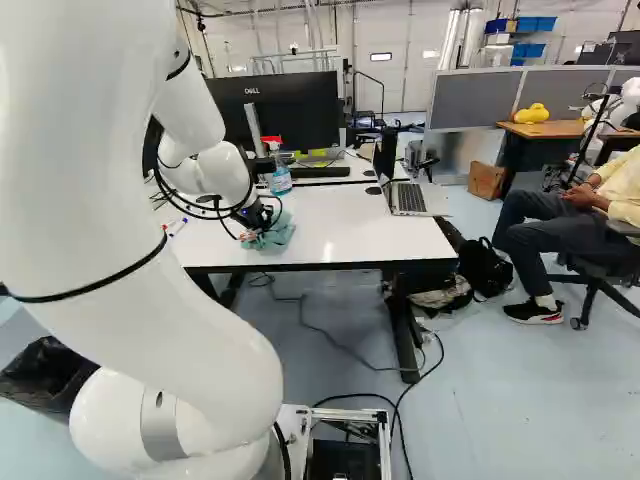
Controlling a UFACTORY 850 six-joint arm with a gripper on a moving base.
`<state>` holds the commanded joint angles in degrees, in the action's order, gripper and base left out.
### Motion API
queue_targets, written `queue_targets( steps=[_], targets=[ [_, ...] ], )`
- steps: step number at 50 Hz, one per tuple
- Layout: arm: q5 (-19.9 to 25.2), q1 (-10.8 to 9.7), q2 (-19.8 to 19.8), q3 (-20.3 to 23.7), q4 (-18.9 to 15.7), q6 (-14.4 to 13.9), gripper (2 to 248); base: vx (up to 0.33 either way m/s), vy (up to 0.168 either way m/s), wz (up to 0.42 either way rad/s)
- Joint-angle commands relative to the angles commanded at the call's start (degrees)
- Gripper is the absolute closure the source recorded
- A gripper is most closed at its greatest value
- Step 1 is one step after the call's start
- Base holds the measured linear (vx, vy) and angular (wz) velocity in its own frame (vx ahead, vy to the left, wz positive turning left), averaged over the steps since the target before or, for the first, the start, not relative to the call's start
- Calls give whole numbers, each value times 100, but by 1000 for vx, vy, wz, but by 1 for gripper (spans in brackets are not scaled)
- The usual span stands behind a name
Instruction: Clean the table with the green towel
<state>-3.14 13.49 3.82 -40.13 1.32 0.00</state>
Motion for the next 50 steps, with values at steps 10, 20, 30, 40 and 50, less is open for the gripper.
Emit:
queue_targets(
  steps=[10, 20, 30, 40, 50],
  targets=[
    [0, 206, 68, -73, 0, 0, 220, 0, 0, 0],
    [0, 334, 175, -190, 0, 0, 220, 0, 0, 0],
    [0, 334, 154, -184, 0, 0, 220, 0, 0, 0],
    [0, 334, -5, -147, 0, 0, 220, 0, 0, 0],
    [0, 334, -192, -108, 0, 0, 220, 0, 0, 0]
  ],
)
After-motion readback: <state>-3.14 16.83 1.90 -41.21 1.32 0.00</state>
